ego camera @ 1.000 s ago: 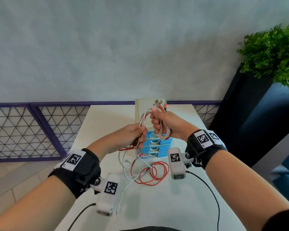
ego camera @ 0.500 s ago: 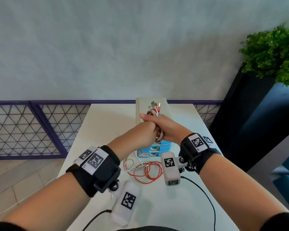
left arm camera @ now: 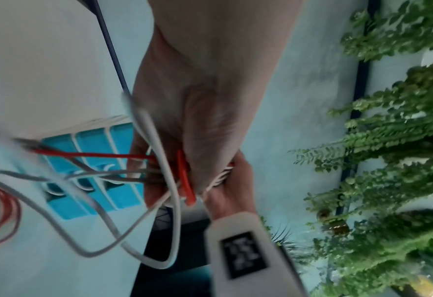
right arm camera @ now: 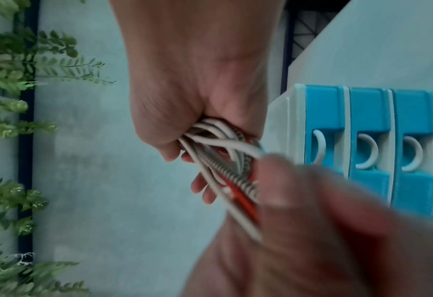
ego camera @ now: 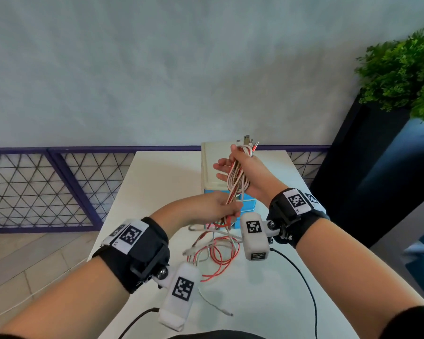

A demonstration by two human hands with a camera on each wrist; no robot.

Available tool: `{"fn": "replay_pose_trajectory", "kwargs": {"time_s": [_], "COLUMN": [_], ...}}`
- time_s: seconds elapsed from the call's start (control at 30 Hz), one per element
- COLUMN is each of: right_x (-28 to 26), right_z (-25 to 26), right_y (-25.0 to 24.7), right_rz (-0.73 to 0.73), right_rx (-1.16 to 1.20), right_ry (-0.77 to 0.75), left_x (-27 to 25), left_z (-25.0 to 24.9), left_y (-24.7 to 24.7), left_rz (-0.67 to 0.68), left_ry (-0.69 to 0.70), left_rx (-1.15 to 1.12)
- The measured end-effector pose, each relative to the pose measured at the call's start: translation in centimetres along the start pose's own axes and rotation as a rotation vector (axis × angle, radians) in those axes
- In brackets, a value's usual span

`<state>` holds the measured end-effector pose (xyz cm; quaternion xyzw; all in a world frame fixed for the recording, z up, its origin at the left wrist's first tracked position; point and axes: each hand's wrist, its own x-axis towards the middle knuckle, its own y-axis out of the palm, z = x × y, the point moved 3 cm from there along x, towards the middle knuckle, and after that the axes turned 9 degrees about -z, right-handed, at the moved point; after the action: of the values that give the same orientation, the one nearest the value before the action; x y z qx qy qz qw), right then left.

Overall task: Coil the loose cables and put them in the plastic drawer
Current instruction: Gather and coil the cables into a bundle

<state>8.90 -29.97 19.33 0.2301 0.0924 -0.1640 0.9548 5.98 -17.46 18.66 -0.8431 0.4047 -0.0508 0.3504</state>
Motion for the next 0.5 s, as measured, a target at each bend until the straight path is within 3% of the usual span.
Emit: {"fn": "replay_pose_trajectory", "kwargs": {"time_s": [0.2, 0.5], "right_x": [-0.6, -0.8], "right_z": [-0.2, 0.5], "right_y": [0.5, 0.7], "right_rz": [-0.042, -0.175], "right_rx": [0.19, 0.104], "right_ry": [0.07, -0.086], "left_x": [-0.5, -0.4], "left_z": [3.2, 8.0], "left_y": [2.2, 3.1], "left_rz": [0.042, -0.072], "left_ry": [0.011, -0.037], "left_rx": [0.101, 0.005]}}
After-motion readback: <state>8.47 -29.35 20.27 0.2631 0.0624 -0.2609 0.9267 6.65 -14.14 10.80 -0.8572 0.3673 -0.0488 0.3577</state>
